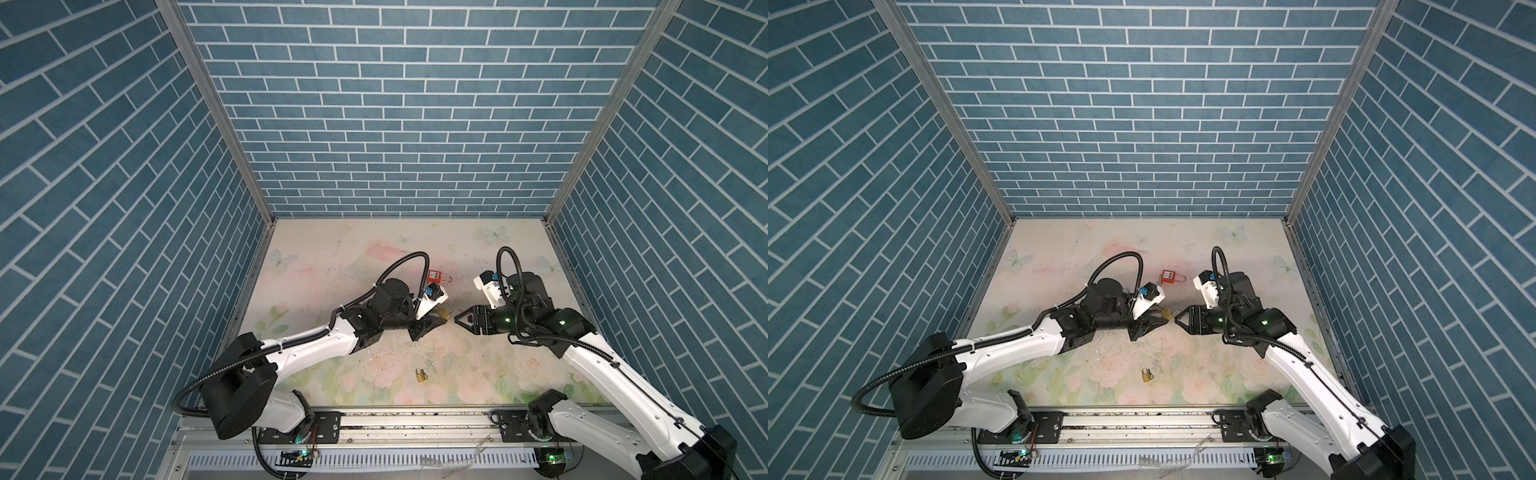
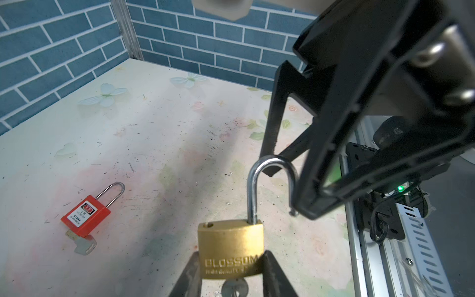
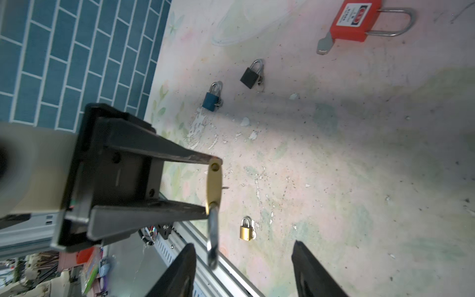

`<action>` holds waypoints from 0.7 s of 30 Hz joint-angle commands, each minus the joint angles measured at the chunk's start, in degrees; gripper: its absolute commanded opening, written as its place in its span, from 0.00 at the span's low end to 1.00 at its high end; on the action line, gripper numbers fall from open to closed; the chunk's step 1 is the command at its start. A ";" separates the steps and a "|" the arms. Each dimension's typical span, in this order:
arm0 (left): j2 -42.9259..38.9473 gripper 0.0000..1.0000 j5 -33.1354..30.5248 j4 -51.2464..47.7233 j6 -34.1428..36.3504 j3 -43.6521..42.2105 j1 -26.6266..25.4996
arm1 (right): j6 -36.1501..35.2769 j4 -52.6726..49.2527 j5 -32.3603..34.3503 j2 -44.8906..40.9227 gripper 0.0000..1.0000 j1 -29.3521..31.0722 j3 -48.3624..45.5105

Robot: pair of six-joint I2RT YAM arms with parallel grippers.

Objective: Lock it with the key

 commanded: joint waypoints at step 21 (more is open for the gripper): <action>-2.06 0.00 5.12 1.39 7.30 -0.07 0.22 | -2.11 1.29 12.88 3.27 0.55 -0.16 5.43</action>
